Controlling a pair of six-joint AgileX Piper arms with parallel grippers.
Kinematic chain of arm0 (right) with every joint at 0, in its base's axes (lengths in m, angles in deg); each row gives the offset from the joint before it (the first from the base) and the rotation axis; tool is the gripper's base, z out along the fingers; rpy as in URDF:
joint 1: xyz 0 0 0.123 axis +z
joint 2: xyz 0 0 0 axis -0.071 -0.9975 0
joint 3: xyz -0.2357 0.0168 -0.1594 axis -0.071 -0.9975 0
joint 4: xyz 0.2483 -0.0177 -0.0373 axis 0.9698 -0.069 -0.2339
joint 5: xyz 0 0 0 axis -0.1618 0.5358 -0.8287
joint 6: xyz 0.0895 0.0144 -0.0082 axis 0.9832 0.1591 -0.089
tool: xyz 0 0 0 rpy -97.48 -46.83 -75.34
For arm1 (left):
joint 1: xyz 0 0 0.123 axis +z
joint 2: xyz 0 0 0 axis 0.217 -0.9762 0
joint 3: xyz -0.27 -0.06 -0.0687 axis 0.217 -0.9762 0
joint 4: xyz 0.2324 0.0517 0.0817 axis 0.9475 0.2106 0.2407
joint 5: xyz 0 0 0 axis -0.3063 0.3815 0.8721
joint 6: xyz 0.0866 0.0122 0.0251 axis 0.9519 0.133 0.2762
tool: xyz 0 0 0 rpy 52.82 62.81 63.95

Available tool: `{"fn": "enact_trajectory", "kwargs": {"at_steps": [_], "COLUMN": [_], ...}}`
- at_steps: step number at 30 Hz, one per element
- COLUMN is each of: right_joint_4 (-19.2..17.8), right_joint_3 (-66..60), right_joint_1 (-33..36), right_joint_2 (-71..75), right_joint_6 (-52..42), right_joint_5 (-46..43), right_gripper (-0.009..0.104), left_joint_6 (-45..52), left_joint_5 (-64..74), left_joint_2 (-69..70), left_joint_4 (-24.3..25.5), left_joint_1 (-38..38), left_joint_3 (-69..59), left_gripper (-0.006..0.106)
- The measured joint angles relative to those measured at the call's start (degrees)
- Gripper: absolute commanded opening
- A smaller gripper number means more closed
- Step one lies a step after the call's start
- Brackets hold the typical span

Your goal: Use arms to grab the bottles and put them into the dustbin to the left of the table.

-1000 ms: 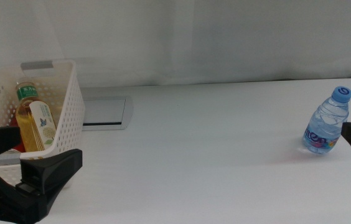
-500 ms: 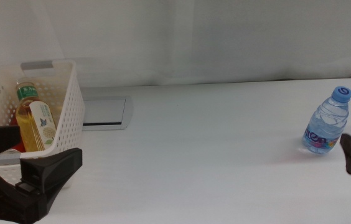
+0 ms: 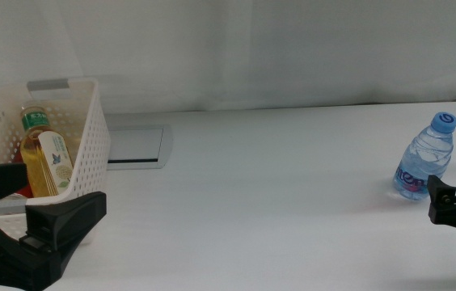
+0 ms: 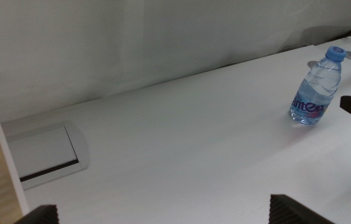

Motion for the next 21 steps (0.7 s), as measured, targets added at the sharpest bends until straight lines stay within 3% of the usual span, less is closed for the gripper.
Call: {"fn": "enact_trajectory", "kwargs": {"at_steps": [9, 21], "right_joint_4": [-4.3, -4.5], "right_joint_3": [2.7, 8.9], "right_joint_1": [0.0, 0.0], "right_joint_2": [-8.7, -14.6], "right_joint_6": [5.7, 8.4], "right_joint_5": [-6.3, -6.8], "right_gripper": [0.103, 0.103], "left_joint_6": [0.0, 0.0], "left_joint_5": [0.0, -0.1], "left_joint_2": [0.0, 0.0], "left_joint_4": [-0.1, -0.1], "left_joint_1": [0.0, 0.0], "left_joint_3": [0.0, 0.0], "left_gripper": [0.087, 0.087]}}
